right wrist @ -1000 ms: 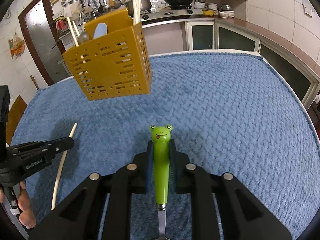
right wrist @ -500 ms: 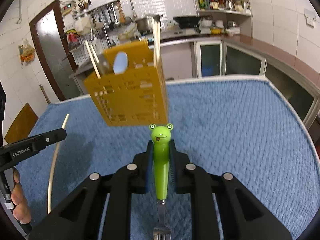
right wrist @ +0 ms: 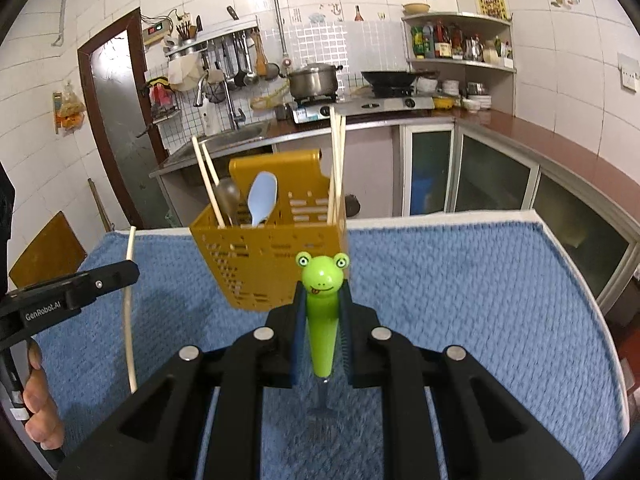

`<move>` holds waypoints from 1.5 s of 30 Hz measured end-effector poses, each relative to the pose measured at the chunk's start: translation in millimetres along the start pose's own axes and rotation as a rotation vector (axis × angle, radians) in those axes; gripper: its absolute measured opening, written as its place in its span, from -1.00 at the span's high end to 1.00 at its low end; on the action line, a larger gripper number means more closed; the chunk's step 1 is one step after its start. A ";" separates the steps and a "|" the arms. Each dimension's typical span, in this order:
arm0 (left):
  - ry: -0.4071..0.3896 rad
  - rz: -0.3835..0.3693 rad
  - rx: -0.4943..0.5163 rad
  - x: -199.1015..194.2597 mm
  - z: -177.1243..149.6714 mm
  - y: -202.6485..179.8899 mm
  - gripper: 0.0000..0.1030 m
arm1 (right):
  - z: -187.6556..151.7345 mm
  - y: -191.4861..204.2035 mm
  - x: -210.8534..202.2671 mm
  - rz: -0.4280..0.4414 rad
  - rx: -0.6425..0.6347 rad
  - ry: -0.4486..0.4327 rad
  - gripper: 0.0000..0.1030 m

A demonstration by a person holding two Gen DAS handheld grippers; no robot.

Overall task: Organize utensils
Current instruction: 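Carry the frog fork with the right tool while the left tool carries the chopstick to the holder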

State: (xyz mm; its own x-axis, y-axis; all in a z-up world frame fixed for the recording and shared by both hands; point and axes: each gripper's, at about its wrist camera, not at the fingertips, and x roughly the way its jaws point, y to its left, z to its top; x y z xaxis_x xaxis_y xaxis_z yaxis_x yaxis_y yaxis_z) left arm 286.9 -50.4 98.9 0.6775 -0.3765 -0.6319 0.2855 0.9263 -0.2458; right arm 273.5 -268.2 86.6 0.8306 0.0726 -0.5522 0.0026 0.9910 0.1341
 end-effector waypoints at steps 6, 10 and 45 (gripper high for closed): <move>-0.057 0.014 0.019 -13.7 28.8 -7.3 0.91 | 29.0 2.6 -9.5 -0.020 -0.025 -0.030 0.70; -0.103 0.019 0.030 -25.2 52.3 -14.2 0.91 | 59.2 4.6 -19.9 -0.038 -0.051 -0.065 0.70; -0.498 0.021 0.118 45.2 133.6 -36.0 0.91 | 125.0 8.6 71.7 -0.006 -0.041 -0.122 0.70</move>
State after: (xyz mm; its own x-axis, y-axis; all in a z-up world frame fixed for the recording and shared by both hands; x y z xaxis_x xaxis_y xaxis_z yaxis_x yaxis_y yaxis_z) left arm 397.8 -102.6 177.4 0.9166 -0.3455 -0.2014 0.3236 0.9366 -0.1343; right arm 402.7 -268.5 151.0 0.8920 0.0544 -0.4487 -0.0126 0.9953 0.0956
